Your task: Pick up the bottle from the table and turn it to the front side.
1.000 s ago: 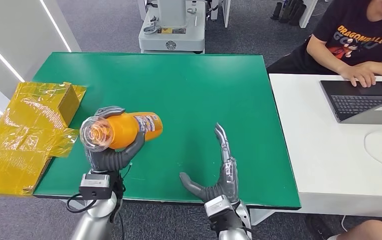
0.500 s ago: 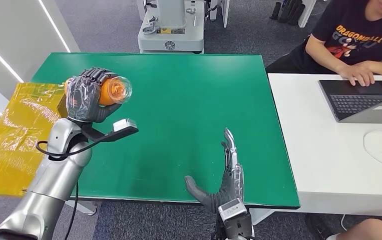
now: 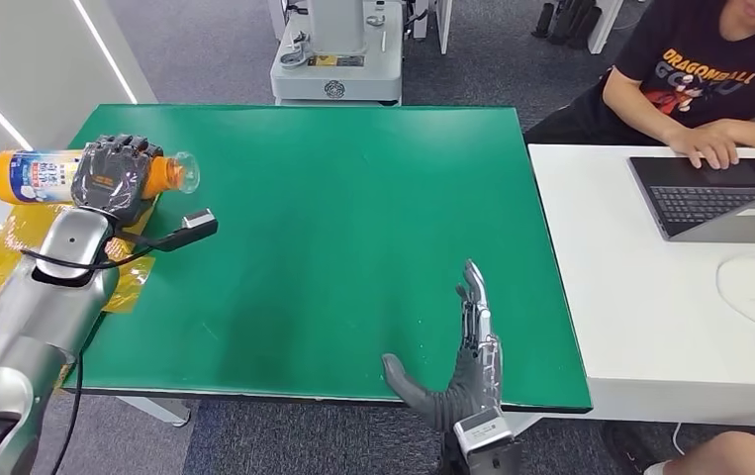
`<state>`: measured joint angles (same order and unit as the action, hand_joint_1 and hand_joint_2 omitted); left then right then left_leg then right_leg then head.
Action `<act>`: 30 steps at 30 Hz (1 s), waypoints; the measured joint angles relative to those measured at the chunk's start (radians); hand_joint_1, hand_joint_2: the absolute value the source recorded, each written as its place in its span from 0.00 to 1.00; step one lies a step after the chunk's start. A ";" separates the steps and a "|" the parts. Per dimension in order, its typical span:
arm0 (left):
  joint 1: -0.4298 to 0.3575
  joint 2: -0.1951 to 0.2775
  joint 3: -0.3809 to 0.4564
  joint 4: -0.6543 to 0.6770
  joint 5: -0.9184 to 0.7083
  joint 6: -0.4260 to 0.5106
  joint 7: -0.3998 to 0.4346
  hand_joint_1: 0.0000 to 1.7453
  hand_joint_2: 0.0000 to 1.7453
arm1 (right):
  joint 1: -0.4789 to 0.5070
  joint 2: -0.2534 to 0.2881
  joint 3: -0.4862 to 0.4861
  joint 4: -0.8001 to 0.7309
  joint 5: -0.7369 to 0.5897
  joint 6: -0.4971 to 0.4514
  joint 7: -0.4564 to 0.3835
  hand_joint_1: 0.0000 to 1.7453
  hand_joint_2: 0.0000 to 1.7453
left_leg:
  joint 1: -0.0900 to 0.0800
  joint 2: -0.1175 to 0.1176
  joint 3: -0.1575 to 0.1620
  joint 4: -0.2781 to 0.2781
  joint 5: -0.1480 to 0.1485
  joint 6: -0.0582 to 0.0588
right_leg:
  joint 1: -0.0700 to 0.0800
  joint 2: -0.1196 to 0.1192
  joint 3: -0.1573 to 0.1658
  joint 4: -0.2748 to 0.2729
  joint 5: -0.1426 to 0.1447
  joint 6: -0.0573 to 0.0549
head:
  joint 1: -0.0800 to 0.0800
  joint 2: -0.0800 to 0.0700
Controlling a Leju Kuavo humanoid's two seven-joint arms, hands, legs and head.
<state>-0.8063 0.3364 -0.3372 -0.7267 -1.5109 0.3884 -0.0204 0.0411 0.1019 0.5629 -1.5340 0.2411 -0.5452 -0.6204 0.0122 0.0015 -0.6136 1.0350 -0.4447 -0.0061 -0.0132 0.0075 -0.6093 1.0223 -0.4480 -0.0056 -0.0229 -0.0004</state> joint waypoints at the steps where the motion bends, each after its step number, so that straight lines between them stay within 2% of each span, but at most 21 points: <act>1: -0.010 0.007 -0.005 0.028 -0.014 -0.024 -0.003 1.00 1.00 | 0.001 0.000 -0.002 -0.001 0.000 0.004 -0.003 0.00 1.00 | 0.000 0.000 0.000 0.000 0.000 0.000 | 0.000 0.000 0.000 0.000 0.000 0.000 | 0.000 0.000; 8: -0.051 0.039 -0.058 0.168 -0.023 -0.153 -0.143 1.00 1.00 | 0.009 0.002 -0.011 -0.013 -0.001 0.018 -0.006 0.00 1.00 | 0.000 0.000 0.000 0.000 0.000 0.000 | 0.000 0.000 0.000 0.000 0.000 0.000 | 0.000 0.000; 15: -0.062 0.048 -0.117 0.253 0.017 -0.288 -0.295 1.00 1.00 | 0.014 0.003 -0.016 -0.027 -0.010 0.035 -0.004 0.00 1.00 | 0.000 0.000 0.000 0.000 0.000 0.000 | 0.000 0.000 0.000 0.000 0.000 0.000 | 0.000 0.000; 26: -0.062 0.049 -0.168 0.313 0.030 -0.315 -0.325 1.00 1.00 | 0.013 0.007 -0.021 -0.034 -0.011 0.035 -0.002 0.00 1.00 | 0.000 -0.001 -0.001 0.000 0.000 0.000 | 0.000 -0.001 0.000 0.000 0.000 0.000 | 0.000 0.000; 30: -0.052 0.035 -0.181 0.331 0.032 -0.304 -0.319 1.00 1.00 | 0.011 0.011 -0.024 -0.038 -0.009 0.034 0.010 0.00 1.00 | 0.000 -0.001 -0.001 0.000 0.000 0.000 | 0.000 -0.001 0.000 0.000 0.000 0.000 | 0.000 0.000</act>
<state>-0.8588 0.3718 -0.5182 -0.3958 -1.4788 0.0840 -0.3389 0.0521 0.1127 0.5392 -1.5721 0.2320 -0.5112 -0.6103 0.0121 0.0009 -0.6141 1.0350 -0.4447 -0.0061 -0.0132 0.0066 -0.6093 1.0222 -0.4481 -0.0056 -0.0227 -0.0004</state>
